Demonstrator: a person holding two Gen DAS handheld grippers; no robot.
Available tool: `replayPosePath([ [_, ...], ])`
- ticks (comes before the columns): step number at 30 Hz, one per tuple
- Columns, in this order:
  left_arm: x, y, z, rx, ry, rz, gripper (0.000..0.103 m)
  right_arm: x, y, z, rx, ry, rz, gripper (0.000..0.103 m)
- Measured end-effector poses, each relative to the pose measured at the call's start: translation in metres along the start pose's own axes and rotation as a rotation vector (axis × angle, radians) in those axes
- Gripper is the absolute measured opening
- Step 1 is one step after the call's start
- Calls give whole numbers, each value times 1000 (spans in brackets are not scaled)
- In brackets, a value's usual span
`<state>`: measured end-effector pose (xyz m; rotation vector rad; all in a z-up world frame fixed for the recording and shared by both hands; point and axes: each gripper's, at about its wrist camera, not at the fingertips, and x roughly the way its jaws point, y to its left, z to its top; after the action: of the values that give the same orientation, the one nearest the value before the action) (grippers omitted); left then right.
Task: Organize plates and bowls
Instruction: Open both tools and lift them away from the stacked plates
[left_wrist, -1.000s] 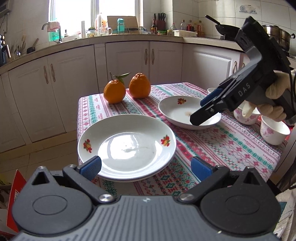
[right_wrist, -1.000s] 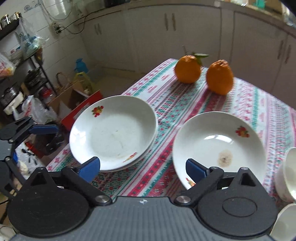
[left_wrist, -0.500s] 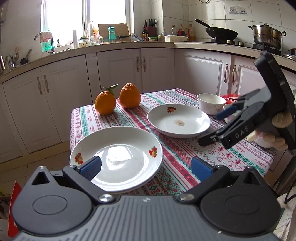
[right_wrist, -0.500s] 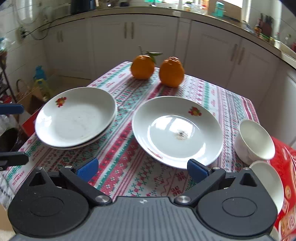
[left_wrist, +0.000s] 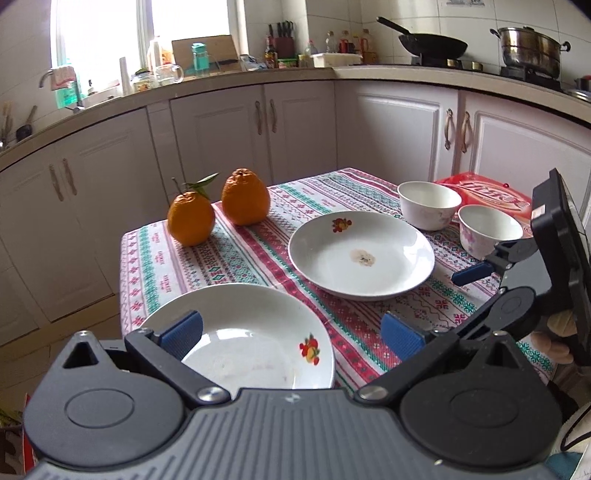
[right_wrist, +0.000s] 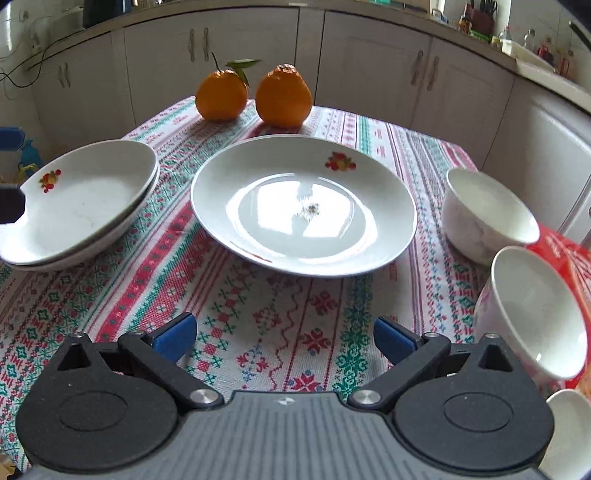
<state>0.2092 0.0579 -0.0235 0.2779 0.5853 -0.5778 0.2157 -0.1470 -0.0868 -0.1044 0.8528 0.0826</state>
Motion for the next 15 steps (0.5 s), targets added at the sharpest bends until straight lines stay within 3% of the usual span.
replayPosePath([
  [15,93,2,66,79,118,-192,102,13,-13,3,32,-38,41,103],
])
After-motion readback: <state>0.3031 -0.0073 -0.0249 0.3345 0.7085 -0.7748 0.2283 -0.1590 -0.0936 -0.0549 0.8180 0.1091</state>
